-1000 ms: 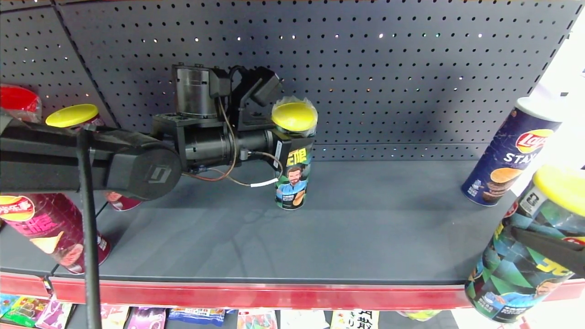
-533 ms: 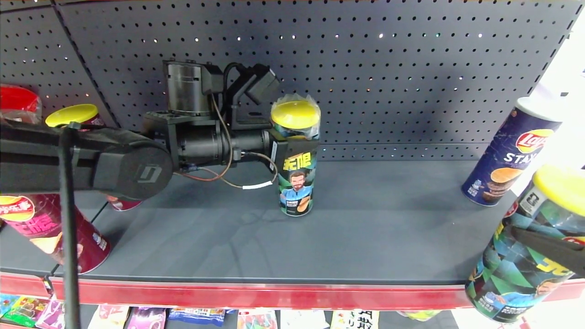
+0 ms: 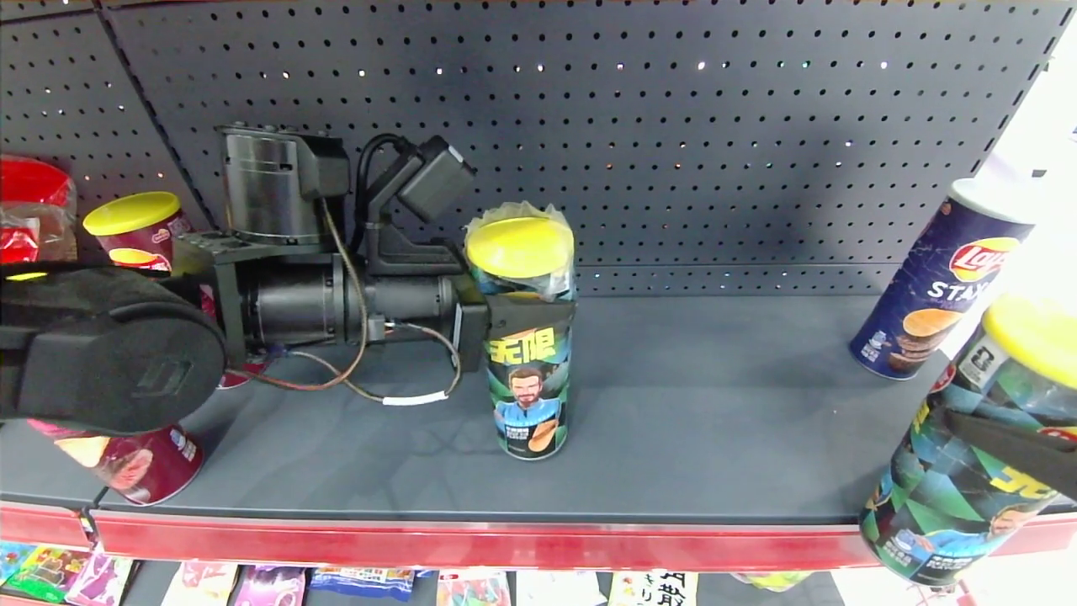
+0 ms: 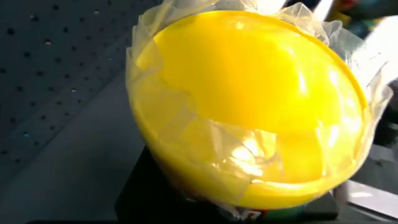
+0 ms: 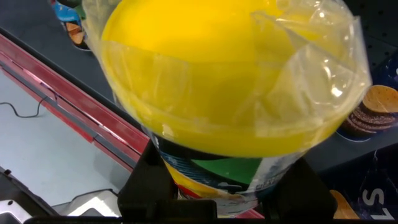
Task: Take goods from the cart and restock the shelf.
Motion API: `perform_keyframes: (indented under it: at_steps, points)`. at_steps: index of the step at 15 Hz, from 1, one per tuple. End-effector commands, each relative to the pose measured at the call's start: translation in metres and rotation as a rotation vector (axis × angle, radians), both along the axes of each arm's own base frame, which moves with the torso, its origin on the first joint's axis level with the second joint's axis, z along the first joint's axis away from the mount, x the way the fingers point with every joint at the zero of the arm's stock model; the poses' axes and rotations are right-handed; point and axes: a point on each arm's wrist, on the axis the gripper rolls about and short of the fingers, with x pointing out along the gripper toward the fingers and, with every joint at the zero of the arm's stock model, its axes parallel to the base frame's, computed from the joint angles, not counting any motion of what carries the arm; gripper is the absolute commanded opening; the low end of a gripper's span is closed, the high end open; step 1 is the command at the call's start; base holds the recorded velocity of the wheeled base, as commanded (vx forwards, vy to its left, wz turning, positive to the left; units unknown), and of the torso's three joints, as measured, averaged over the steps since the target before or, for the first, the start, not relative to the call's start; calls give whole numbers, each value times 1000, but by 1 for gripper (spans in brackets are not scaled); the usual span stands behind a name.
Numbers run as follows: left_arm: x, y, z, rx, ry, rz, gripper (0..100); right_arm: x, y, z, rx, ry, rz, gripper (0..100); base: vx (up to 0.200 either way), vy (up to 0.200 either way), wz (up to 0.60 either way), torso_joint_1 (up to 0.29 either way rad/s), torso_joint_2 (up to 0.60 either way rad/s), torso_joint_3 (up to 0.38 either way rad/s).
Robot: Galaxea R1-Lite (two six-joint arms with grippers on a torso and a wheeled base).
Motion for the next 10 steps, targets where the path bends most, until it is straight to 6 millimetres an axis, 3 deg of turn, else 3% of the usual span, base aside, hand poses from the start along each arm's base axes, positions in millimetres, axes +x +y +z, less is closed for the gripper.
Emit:
perform_keyframes:
  at_steps: [1,10]
  points:
    - [-14,8,4,-6,-8,-9,0,1,0,0,0,0,1,0,0,0,0,0,0,0]
    - [-25,2,-15,-3,-11,-48,0,1,0,0,0,1,3,0,0,0,0,0,0,0]
